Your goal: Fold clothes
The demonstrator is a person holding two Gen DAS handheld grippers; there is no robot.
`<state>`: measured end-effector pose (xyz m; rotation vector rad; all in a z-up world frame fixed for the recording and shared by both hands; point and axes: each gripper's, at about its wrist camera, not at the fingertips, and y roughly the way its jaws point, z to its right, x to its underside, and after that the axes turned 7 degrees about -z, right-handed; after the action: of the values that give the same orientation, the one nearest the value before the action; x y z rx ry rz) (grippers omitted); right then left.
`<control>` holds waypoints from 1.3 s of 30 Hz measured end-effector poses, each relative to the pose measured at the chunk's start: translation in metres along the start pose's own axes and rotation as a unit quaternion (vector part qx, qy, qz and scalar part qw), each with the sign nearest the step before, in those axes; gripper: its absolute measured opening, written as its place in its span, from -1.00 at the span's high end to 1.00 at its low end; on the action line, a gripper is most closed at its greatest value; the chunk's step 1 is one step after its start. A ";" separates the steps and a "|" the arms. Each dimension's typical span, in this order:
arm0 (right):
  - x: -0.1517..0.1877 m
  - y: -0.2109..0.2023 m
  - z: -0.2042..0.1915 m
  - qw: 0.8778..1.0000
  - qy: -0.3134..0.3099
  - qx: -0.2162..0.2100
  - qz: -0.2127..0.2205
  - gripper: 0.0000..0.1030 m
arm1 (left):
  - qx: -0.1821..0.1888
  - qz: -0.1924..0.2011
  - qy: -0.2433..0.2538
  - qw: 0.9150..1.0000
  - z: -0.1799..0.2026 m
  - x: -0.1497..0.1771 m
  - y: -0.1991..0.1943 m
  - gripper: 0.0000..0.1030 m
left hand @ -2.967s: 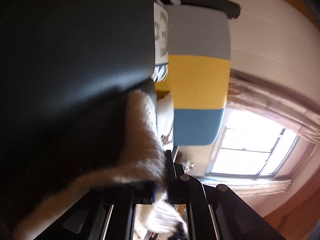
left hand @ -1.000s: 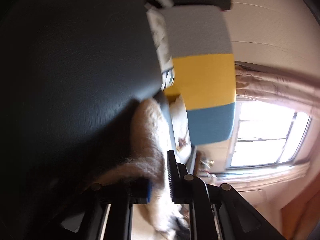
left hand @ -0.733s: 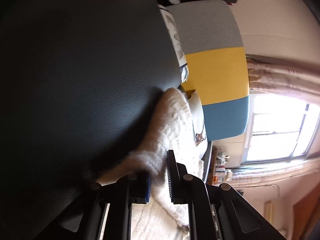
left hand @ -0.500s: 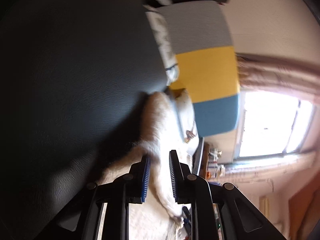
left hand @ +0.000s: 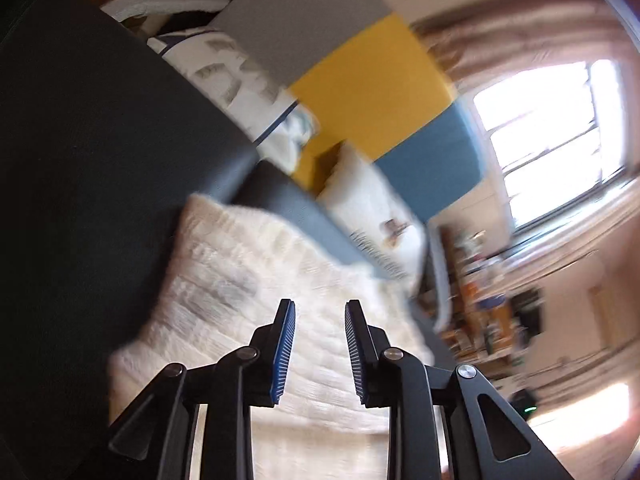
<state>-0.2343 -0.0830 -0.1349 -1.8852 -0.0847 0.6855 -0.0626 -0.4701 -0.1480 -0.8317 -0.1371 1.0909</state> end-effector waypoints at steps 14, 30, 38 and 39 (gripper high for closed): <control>0.003 0.018 0.007 0.999 -0.031 0.024 -0.009 0.56 | -0.039 0.000 0.042 0.998 -0.067 -0.020 -0.023 0.23; 0.000 0.021 0.005 0.998 -0.046 0.032 -0.012 0.55 | -0.024 -0.096 0.084 0.992 -0.068 -0.054 0.009 -0.02; 0.002 0.021 0.004 0.998 -0.050 0.029 -0.005 0.55 | -0.105 -0.032 0.163 0.981 -0.036 -0.032 0.003 0.76; 0.003 0.022 0.003 0.998 -0.049 0.032 -0.004 0.55 | -0.122 -0.010 0.176 0.977 -0.029 -0.026 -0.002 0.76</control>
<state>-0.2392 -0.0881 -0.1557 -1.7884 -0.1323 0.7666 -0.0598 -0.5069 -0.1599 -1.2297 0.0201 0.9012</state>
